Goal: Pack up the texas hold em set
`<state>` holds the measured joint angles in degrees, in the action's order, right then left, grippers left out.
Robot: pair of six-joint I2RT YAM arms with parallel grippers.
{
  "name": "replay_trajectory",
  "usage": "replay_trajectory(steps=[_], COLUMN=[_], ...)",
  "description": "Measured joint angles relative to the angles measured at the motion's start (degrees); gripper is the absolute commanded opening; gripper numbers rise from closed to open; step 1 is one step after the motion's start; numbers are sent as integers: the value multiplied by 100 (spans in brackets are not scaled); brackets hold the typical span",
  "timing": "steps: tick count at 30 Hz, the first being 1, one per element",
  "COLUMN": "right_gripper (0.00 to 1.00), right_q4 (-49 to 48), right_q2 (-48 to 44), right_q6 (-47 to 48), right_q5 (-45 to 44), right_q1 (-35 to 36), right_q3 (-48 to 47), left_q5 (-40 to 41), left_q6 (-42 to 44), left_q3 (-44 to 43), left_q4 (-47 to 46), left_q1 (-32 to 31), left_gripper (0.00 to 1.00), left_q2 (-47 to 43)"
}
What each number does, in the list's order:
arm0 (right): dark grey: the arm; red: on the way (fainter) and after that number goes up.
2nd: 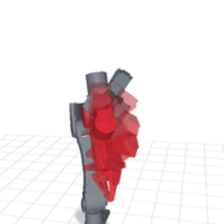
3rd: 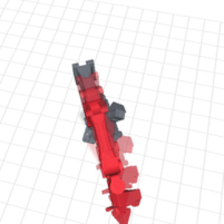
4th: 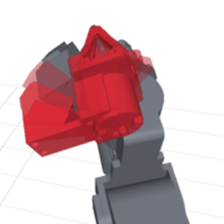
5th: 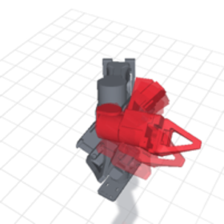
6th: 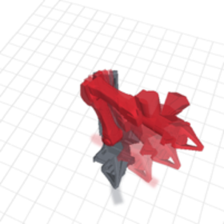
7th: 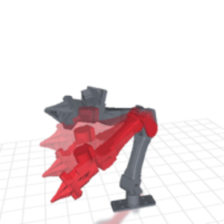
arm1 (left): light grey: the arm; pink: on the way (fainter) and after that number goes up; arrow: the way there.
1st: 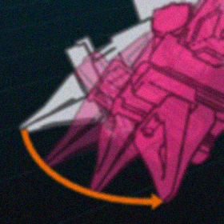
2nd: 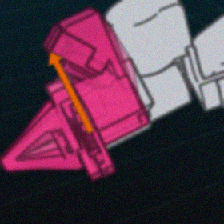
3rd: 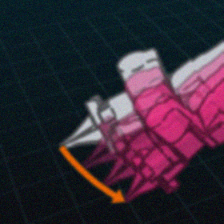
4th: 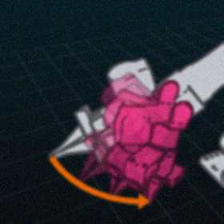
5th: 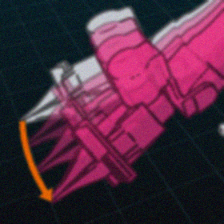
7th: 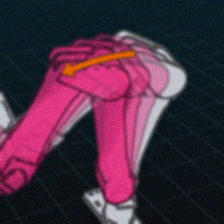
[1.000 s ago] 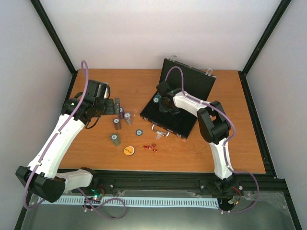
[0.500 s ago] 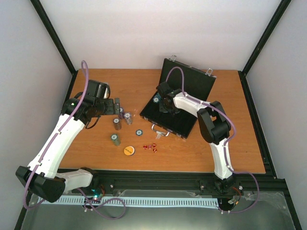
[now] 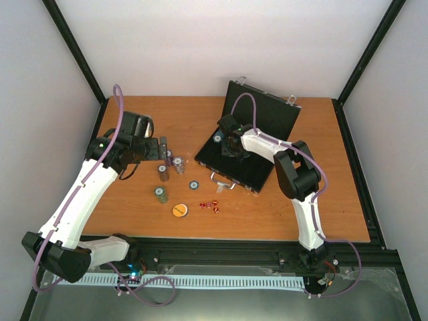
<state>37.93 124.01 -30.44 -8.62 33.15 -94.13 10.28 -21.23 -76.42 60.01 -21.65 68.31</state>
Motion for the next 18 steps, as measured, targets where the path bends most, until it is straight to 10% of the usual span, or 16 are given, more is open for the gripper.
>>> replay_trajectory(steps=[18], right_gripper=[35], right_q4=[129], right_q2=[-313], right_q6=[107], right_q5=[-44], right_q1=[59], right_q3=[0], left_q5=[0], left_q6=[0], left_q3=[0], left_q4=[-2], left_q1=[0], left_gripper=[100], left_q2=[-2])
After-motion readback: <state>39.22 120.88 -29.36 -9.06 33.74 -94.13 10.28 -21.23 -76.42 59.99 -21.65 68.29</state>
